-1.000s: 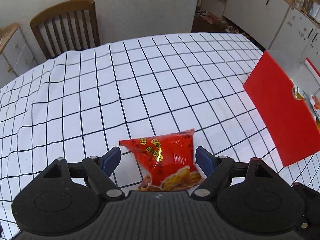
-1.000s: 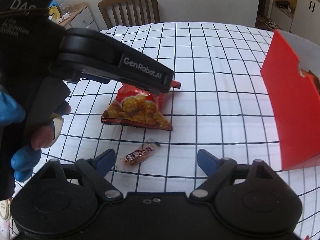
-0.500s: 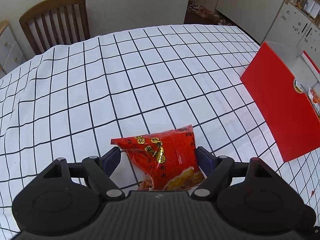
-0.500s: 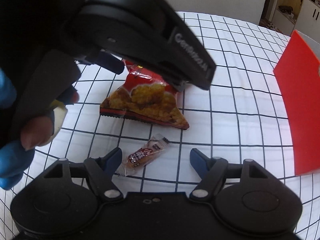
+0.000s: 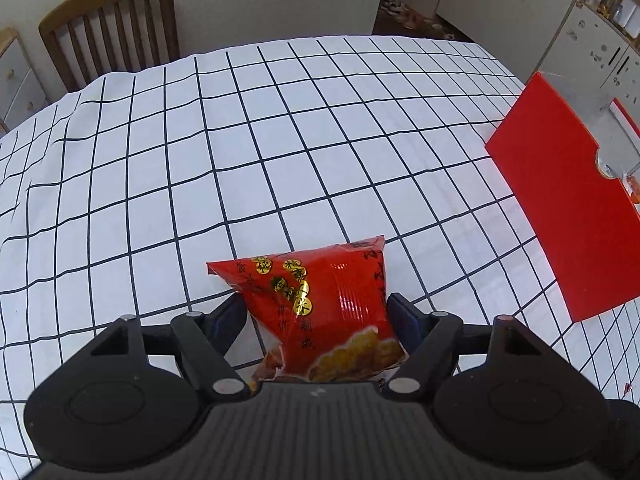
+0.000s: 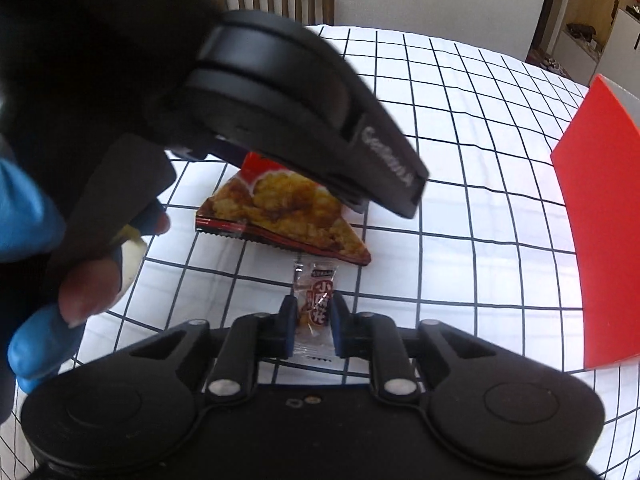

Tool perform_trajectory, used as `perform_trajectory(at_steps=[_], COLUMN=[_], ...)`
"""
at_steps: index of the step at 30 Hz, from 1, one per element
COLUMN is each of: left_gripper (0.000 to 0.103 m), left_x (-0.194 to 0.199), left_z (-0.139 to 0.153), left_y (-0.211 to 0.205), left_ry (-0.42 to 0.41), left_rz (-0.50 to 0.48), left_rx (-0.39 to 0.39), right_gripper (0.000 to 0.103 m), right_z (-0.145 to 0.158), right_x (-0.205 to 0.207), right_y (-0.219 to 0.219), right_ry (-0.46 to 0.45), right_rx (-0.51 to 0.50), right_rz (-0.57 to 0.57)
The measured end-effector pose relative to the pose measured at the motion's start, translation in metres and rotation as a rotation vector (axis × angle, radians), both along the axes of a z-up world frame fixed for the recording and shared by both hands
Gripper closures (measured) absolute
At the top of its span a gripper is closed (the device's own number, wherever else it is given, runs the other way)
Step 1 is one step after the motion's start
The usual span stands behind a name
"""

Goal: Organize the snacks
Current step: 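Grasp the red chicken-snack bag with the left tool while the right tool grasps the small wrapped candy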

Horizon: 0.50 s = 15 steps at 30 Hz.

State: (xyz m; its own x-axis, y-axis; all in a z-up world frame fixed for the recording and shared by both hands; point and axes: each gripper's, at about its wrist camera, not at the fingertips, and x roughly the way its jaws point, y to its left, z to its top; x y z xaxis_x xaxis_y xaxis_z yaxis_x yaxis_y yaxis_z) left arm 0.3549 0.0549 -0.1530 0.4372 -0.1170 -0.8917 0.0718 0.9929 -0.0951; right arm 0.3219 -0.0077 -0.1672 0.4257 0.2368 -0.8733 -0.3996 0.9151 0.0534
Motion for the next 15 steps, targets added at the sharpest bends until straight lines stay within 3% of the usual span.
perform_trajectory(at_steps=[15], left_gripper=[0.041], left_x=[-0.021], left_z=[0.008], left_y=[-0.003], left_ry=[-0.021], left_rz=[0.034], left_rx=[0.024], right_gripper=[0.090], right_z=[0.012], right_x=[-0.012], right_y=[-0.041], right_ry=[-0.012], right_rx=[0.045], right_rz=[-0.062])
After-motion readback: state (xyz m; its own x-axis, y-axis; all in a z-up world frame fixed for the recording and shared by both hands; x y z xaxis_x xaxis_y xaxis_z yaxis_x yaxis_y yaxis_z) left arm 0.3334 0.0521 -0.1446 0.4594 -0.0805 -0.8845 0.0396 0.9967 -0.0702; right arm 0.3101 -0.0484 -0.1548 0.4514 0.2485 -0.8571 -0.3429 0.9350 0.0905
